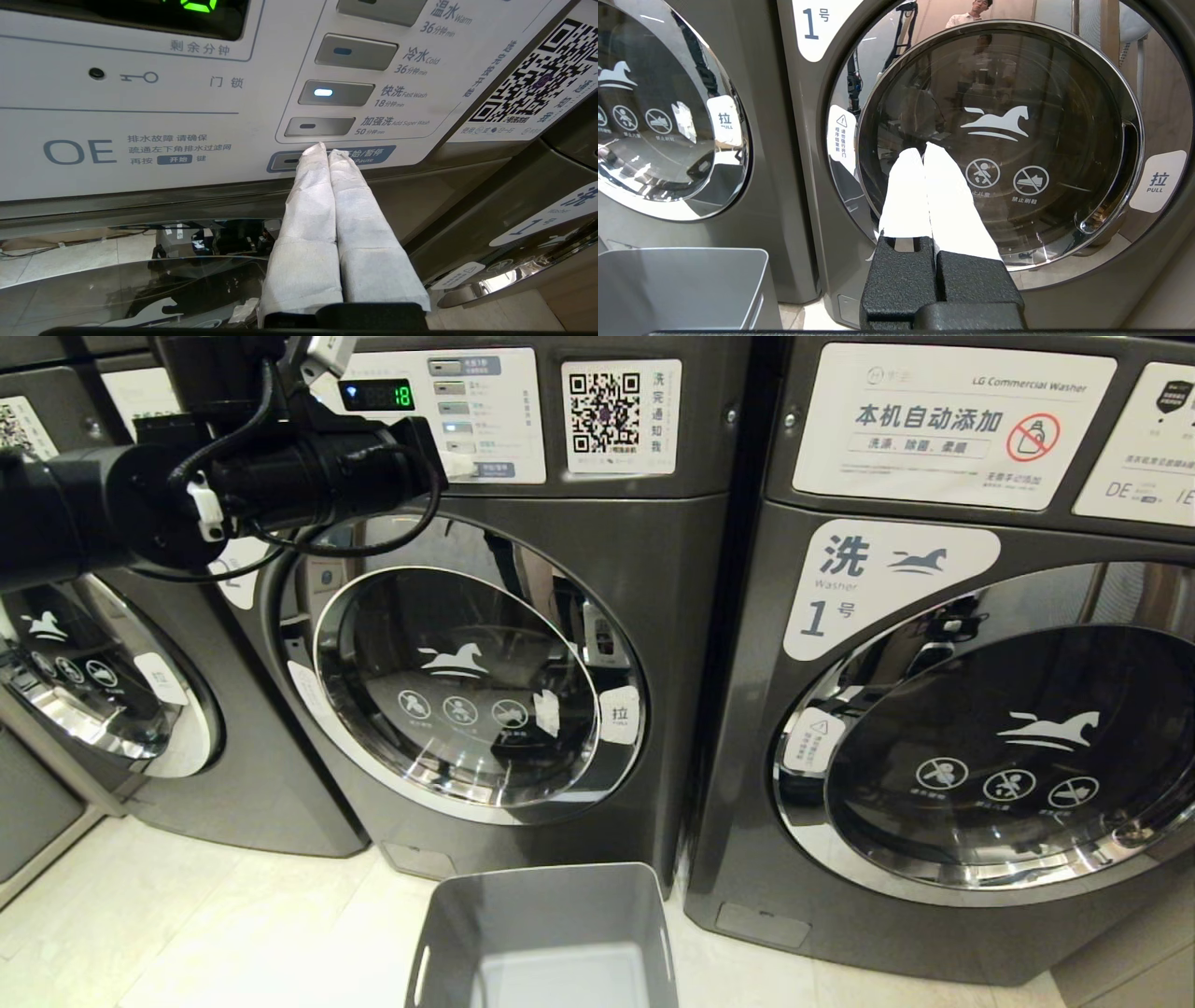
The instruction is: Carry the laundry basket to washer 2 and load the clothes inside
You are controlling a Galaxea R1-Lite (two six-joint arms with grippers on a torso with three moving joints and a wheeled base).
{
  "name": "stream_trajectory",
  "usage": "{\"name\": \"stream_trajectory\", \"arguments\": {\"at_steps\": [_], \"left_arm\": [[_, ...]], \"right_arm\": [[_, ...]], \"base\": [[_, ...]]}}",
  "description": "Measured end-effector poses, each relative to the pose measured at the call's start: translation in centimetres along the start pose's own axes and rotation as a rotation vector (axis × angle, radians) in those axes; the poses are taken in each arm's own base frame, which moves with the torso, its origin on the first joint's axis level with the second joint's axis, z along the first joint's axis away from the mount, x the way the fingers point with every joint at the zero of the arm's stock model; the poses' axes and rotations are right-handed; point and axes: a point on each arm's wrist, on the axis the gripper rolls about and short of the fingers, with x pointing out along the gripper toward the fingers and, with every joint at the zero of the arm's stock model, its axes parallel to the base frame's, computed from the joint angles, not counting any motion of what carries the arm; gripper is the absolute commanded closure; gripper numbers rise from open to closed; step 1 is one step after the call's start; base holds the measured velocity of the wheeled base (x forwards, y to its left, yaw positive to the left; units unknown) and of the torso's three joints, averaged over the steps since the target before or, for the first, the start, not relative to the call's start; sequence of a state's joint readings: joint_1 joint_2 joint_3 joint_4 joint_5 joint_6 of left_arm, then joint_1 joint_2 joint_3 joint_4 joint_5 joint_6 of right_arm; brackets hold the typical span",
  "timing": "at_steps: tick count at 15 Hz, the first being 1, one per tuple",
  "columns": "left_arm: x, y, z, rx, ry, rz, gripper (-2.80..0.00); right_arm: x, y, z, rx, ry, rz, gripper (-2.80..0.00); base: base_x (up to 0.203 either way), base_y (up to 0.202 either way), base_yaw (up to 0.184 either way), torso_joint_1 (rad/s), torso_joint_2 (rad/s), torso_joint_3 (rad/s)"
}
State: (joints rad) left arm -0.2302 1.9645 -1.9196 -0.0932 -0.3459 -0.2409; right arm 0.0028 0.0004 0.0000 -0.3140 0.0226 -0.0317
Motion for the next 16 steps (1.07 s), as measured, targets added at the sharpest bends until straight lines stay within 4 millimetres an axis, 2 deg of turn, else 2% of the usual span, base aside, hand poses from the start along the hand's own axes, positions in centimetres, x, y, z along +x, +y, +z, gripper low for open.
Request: {"name": "stream_trajectory", "arguments": {"at_steps": [16], "left_arm": [[0.87, 0.74, -0.79, 0.009, 0.008, 0.013, 0.0]], "right_arm": [[0.0, 0.0, 0.0, 0.0, 0.0, 0.0, 0.0]], "base": [[0.0, 0.0, 0.0, 0.0, 0.0, 0.0]]}}
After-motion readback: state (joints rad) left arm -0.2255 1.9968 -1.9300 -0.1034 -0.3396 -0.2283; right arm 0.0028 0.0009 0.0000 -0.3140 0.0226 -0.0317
